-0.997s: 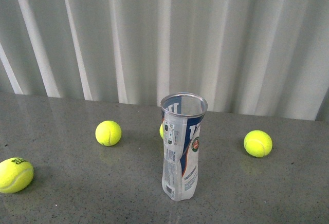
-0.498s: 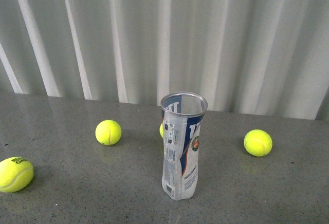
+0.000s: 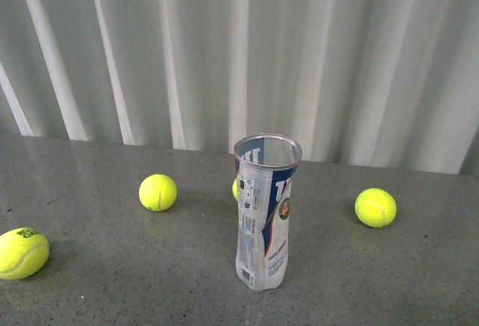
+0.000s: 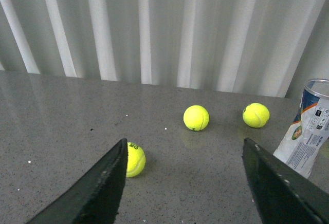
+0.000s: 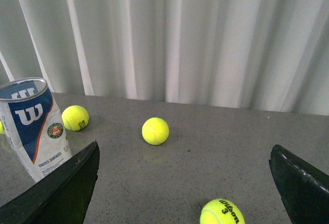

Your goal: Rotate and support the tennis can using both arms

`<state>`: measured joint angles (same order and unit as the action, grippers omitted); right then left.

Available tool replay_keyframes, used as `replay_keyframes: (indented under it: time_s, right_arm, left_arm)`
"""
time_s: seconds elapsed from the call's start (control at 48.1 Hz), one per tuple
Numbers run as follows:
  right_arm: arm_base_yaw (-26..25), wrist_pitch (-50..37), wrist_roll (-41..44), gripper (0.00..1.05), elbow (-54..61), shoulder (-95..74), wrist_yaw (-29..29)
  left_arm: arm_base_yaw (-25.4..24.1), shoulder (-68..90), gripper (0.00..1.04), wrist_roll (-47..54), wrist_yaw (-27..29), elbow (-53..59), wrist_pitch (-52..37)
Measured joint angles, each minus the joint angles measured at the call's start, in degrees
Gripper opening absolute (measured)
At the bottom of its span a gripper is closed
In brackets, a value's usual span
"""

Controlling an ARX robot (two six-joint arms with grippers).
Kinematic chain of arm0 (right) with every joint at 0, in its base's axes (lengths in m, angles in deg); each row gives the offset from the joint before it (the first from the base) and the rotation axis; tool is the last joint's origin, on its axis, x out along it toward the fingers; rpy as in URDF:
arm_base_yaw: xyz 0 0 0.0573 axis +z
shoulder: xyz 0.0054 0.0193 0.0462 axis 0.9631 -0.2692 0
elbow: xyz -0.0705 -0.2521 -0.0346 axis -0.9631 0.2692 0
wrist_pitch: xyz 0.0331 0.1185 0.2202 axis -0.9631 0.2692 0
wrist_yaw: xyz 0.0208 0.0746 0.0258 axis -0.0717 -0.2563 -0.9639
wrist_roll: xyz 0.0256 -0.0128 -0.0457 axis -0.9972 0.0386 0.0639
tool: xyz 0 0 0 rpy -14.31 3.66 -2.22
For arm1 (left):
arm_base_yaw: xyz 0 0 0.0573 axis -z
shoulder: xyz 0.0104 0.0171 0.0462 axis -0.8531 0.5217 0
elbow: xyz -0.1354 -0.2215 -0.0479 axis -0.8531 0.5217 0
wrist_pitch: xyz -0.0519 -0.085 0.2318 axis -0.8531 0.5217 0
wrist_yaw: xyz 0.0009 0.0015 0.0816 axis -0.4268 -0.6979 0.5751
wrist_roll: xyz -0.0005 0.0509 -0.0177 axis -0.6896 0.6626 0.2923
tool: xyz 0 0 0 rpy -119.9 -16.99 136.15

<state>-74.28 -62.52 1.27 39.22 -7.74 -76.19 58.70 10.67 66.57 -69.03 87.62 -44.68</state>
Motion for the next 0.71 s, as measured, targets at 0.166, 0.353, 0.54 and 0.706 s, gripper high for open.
replay_keyframes:
  time_s: [0.166, 0.353, 0.54, 0.706]
  right_arm:
    - [0.00, 0.00, 0.00, 0.97, 0.00, 0.00, 0.00]
    - [0.00, 0.00, 0.00, 0.97, 0.00, 0.00, 0.00]
    - [0.00, 0.00, -0.02, 0.97, 0.00, 0.00, 0.00]
    - [0.00, 0.00, 0.00, 0.97, 0.00, 0.00, 0.00]
  left_arm:
    - [0.00, 0.00, 0.99, 0.02, 0.00, 0.00, 0.00]
    - [0.00, 0.00, 0.98, 0.02, -0.02, 0.00, 0.00]
    - [0.00, 0.00, 0.98, 0.02, -0.02, 0.00, 0.02]
    - [0.00, 0.00, 0.98, 0.02, -0.02, 0.00, 0.04]
